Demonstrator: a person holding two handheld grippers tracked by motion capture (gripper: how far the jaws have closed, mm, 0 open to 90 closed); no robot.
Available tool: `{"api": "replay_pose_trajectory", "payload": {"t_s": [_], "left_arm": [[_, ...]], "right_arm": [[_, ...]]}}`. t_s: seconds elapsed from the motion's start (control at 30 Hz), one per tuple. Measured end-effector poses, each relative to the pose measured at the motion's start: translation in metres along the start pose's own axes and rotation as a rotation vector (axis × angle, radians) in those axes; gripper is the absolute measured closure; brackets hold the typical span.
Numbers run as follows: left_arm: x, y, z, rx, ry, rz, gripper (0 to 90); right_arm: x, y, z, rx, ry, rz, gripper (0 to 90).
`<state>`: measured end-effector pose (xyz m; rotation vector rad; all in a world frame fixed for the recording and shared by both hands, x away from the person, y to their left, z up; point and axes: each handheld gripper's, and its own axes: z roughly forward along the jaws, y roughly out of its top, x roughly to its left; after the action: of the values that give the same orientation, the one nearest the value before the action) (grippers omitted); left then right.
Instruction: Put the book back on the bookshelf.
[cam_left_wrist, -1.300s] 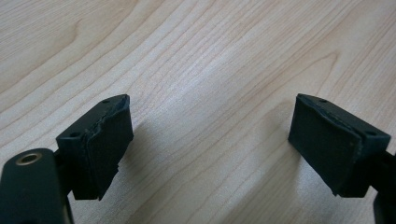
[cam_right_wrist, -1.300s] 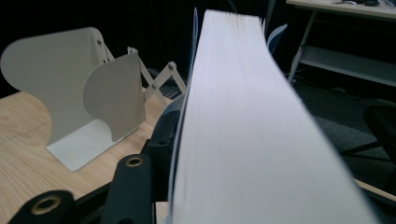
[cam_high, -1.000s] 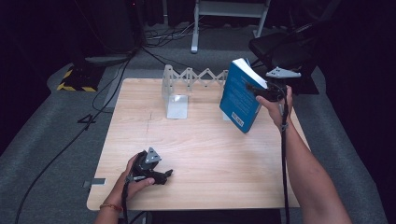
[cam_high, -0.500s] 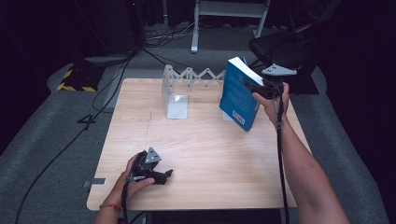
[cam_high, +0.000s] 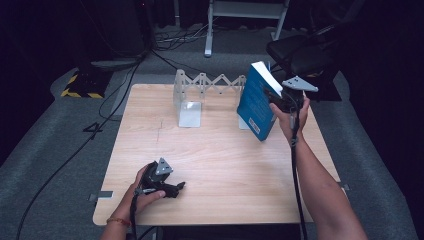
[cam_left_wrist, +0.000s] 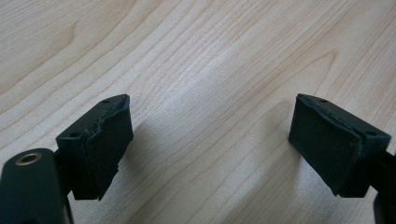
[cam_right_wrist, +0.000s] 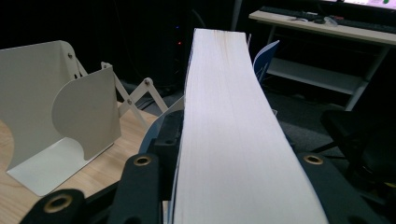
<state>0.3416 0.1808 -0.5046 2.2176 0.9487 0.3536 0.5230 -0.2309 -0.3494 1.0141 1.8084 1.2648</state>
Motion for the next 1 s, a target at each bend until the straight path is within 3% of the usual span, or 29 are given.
{"api": "replay_pose_trajectory", "payload": {"t_s": [0.13, 0.37, 0.67, 0.83, 1.0], "left_arm": [[0.000, 0.000, 0.000, 0.001, 0.001, -0.002, 14.0], [0.000, 0.000, 0.000, 0.001, 0.001, 0.004, 13.9], [0.000, 0.001, 0.000, 0.001, -0.003, 0.005, 13.8], [0.000, 0.001, 0.000, 0.001, -0.004, 0.004, 13.8], [0.000, 0.001, 0.001, 0.001, -0.005, 0.005, 13.8]], "right_arm": [[0.006, -0.002, -0.004, -0.005, -0.030, -0.005, 60.2], [0.006, 0.001, 0.005, -0.023, -0.035, 0.018, 60.4], [-0.001, 0.004, 0.014, -0.023, 0.017, 0.016, 60.2], [-0.001, 0.003, 0.013, -0.020, 0.011, 0.026, 59.9], [0.000, 0.001, 0.006, 0.000, -0.002, 0.001, 58.7]]}}
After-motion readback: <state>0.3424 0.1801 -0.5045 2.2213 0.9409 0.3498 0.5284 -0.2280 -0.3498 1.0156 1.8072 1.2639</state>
